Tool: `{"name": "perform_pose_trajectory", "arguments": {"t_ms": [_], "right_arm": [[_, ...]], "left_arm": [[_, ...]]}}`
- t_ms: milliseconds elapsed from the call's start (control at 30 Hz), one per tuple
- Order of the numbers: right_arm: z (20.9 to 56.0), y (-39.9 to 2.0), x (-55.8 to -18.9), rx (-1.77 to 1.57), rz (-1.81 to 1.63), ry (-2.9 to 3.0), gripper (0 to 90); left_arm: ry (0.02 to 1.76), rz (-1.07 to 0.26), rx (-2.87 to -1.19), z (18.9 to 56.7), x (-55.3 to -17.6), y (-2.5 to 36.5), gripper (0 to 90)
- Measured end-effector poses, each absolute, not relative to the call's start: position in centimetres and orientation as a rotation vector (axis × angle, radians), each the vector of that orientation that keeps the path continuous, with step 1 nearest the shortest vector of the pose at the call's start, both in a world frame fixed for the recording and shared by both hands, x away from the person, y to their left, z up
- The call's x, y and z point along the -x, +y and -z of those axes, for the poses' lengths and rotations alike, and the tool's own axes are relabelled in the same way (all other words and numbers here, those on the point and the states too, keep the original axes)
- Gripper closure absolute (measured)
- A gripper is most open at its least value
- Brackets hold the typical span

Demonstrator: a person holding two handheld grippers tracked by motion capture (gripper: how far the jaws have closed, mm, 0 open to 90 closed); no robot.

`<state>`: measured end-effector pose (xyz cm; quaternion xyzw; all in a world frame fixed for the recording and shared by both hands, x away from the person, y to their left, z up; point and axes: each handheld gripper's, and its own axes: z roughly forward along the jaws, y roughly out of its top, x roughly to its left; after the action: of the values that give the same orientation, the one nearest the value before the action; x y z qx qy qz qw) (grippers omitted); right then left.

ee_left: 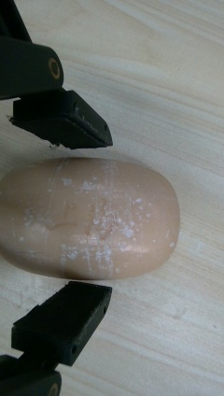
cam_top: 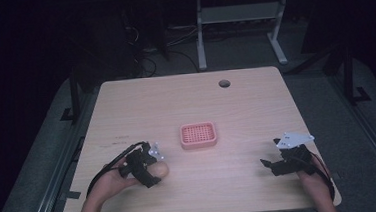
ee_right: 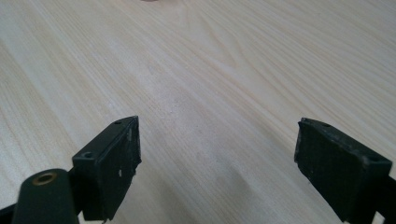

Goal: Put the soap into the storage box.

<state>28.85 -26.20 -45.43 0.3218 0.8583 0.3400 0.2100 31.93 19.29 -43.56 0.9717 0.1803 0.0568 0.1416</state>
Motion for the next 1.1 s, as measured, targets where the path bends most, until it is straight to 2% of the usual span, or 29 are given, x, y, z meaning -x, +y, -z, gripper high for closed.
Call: {"name": "perform_pose_trajectory", "arguments": {"t_ms": [333,1100], "right_arm": [[45.40,-26.19,-28.82,-0.898,-0.947,2.386,14.0],[45.40,-26.22,-28.83,-0.903,-0.952,2.383,13.9]], "left_arm": [[0.506,-0.153,-2.826,43.87,-32.01,19.27,30.7],[0.520,-0.130,-2.798,43.65,-32.08,19.24,32.2]]}}
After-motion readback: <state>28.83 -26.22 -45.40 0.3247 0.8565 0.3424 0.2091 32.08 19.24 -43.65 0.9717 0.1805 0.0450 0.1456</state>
